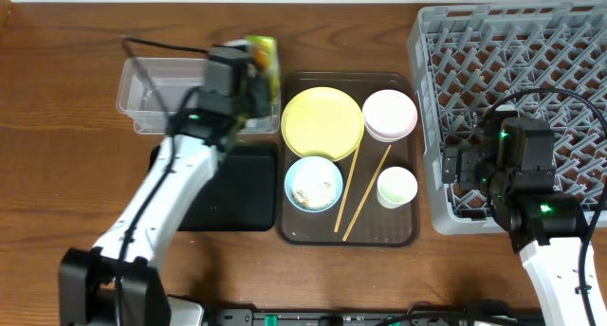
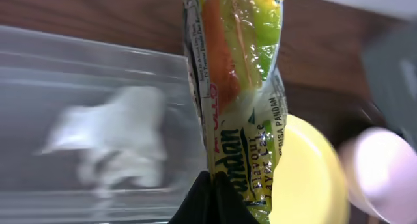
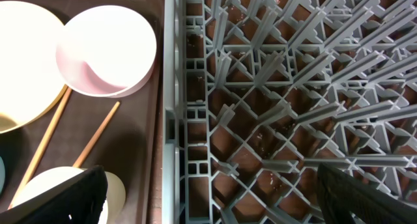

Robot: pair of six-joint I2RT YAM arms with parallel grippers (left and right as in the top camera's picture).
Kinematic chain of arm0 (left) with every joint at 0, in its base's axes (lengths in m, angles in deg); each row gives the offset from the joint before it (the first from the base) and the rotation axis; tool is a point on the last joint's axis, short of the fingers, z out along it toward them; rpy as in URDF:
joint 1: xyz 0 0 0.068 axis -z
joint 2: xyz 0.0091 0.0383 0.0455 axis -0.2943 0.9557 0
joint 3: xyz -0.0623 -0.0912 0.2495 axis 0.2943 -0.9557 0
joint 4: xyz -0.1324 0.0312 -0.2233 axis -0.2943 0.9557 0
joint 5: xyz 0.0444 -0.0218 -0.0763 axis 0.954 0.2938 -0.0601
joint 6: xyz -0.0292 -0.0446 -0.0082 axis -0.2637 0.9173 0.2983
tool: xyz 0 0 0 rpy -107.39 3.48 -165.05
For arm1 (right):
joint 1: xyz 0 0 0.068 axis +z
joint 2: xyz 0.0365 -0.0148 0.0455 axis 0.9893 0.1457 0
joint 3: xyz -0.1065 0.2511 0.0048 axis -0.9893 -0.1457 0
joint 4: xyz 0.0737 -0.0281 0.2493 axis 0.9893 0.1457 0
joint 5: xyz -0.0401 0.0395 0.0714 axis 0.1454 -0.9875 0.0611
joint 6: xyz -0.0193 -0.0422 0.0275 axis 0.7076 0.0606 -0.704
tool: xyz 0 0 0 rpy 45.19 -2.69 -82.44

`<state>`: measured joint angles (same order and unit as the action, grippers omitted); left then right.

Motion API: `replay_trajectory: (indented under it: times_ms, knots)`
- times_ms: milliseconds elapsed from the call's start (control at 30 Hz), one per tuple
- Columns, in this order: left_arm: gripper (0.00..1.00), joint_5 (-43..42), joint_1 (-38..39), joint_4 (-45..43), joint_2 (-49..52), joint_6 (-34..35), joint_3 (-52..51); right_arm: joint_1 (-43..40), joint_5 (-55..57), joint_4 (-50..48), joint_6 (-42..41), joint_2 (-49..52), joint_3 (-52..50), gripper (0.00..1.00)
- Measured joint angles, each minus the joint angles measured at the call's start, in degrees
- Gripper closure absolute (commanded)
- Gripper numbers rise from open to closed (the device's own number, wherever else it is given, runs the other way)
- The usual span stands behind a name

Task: Sort waste into correct bins and load items into the dishwasher rack
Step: 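Grasp the green snack wrapper on the yellow plate with left gripper, then drop the snack wrapper into the clear container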

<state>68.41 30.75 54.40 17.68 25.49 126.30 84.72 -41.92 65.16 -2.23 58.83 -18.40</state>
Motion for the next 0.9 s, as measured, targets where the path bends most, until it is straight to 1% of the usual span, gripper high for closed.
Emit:
replay_trajectory:
  times_ms: [67, 100, 133, 167, 233, 367, 500, 600, 733, 900]
  knots:
    - [0.83, 0.6, -1.8, 1.2, 0.3, -0.1, 0.0, 0.0, 0.0, 0.0, 0.0, 0.0, 0.0, 0.01]
    - [0.71, 0.9, -2.6, 1.7, 0.8, -0.1, 0.0, 0.0, 0.0, 0.0, 0.0, 0.0, 0.0, 0.01]
    - [0.65, 1.2, -3.3, 2.2, 1.3, 0.2, 0.0, 0.0, 0.0, 0.0, 0.0, 0.0, 0.0, 0.01]
    - [0.62, 1.3, -3.8, 2.5, 1.7, 0.0, 0.0, 0.0, 0.0, 0.0, 0.0, 0.0, 0.0, 0.01]
    - [0.58, 1.5, -4.6, 2.7, 2.2, 0.2, 0.0, 0.0, 0.0, 0.0, 0.0, 0.0, 0.0, 0.01]
    - [0.57, 1.6, -4.9, 3.1, 1.9, -0.2, 0.0, 0.0, 0.0, 0.0, 0.0, 0.0, 0.0, 0.01]
    - [0.57, 1.6, -2.8, 6.8, 0.2, -1.0, 0.0, 0.0, 0.0, 0.0, 0.0, 0.0, 0.0, 0.01]
    - [0.56, 0.9, 1.8, 11.0, -1.9, -2.3, 0.0, 0.0, 0.0, 0.0, 0.0, 0.0, 0.0, 0.01]
    - [0.56, -0.3, 10.4, 16.3, -2.4, -3.5, 0.0, 0.0, 0.0, 0.0, 0.0, 0.0, 0.0, 0.01]
    - [0.56, -1.0, 21.0, 17.2, -0.9, -3.7, -0.7, 0.0, 0.0, 0.0, 0.0, 0.0, 0.0, 0.01]
